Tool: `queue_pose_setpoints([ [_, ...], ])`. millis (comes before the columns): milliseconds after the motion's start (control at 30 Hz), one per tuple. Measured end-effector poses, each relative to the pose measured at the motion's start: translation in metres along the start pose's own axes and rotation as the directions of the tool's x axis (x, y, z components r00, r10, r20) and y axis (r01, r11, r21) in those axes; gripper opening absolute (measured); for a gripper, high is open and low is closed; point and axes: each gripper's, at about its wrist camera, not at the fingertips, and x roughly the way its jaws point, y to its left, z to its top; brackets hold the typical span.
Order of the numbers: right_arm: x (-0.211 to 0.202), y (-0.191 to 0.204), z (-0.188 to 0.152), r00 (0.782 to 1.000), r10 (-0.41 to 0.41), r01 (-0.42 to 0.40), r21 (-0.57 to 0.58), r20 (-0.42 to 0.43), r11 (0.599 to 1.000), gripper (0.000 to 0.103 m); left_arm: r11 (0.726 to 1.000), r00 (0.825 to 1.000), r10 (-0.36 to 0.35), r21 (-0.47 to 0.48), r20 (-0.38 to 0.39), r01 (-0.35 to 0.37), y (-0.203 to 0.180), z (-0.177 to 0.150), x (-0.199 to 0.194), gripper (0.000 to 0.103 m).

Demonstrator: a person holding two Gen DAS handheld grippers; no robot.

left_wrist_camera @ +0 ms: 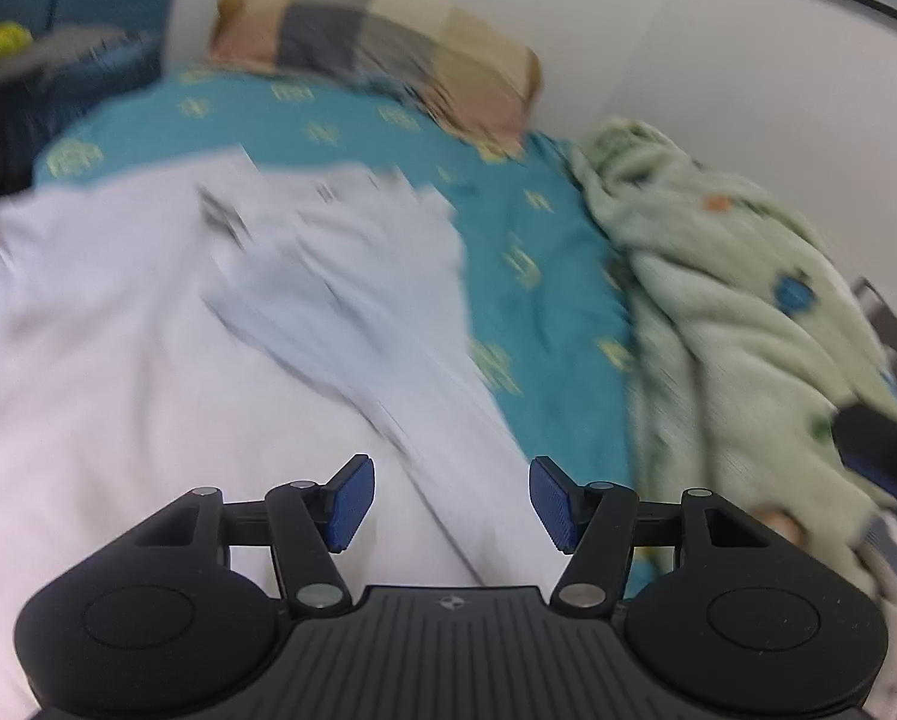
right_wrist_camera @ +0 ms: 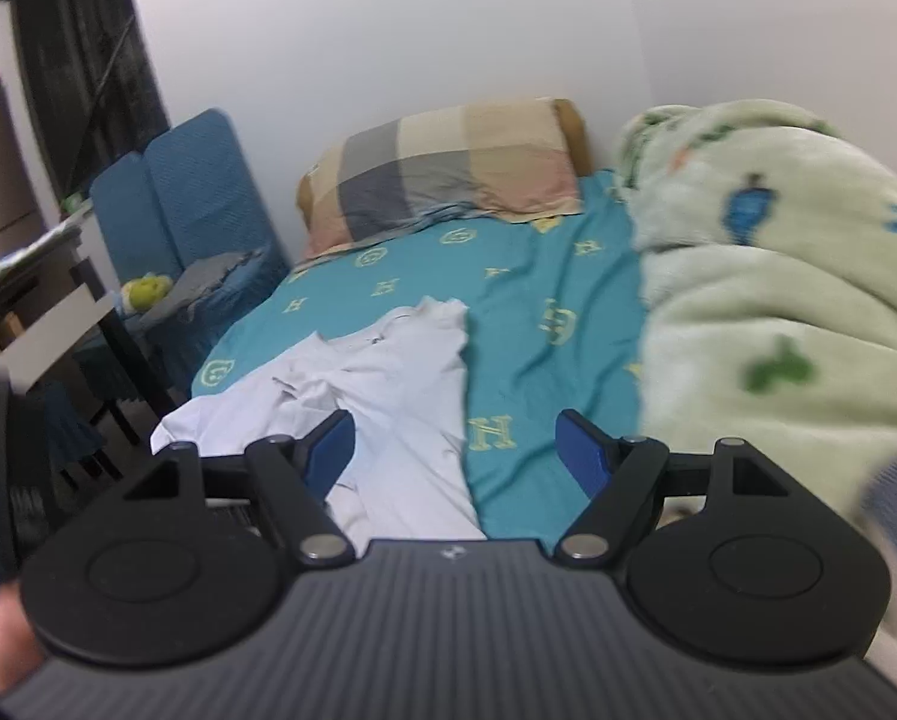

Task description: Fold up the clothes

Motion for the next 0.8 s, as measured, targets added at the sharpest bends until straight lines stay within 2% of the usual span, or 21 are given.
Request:
queue_pose_setpoints([
  [100, -0.029, -0.016, -0.014, 0.999, -0.04, 0.039, 0.044, 0.027, 0.998, 0.076, 0.997, 0.992, -0.071, -0.043, -0.109, 0.066, -0.025, -0.04, 0.013, 0.06],
  [200, -0.049, -0.032, -0.034, 0.997, -0.073, 0.069, 0.096, 0.04, 0.993, 0.076, 0.996, 0.974, -0.082, -0.054, -0.209, 0.073, -0.042, -0.066, 0.035, 0.06],
  [300, -0.056, -0.041, -0.041, 0.998, -0.014, 0.005, 0.16, 0.055, 0.987, 0.078, 0.994, 0.961, -0.102, -0.071, -0.256, 0.086, -0.047, -0.079, 0.054, 0.056],
  [367, -0.052, -0.04, -0.041, 0.998, -0.003, -0.006, 0.151, 0.059, 0.989, 0.077, 0.99, 0.956, -0.124, -0.094, -0.264, 0.102, -0.046, -0.084, 0.059, 0.041],
  [433, -0.042, -0.038, -0.041, 0.999, -0.023, 0.018, 0.142, 0.033, 0.99, 0.077, 0.988, 0.957, -0.136, -0.103, -0.255, 0.113, -0.044, -0.084, 0.056, 0.005],
  [533, -0.028, -0.038, -0.04, 1.0, -0.022, 0.024, 0.144, -0.019, 0.989, 0.077, 0.983, 0.959, -0.167, -0.12, -0.231, 0.142, -0.037, -0.079, 0.043, 0.003],
  [667, -0.026, -0.035, -0.044, 0.999, -0.01, 0.014, 0.125, -0.039, 0.992, 0.077, 0.977, 0.959, -0.197, -0.127, -0.203, 0.174, -0.016, -0.059, 0.012, 0.003],
  [800, -0.015, -0.027, -0.047, 0.991, 0.069, -0.057, 0.104, -0.118, 0.993, 0.077, 0.981, 0.966, -0.162, -0.134, -0.2, 0.137, 0.023, -0.033, -0.013, 0.003],
])
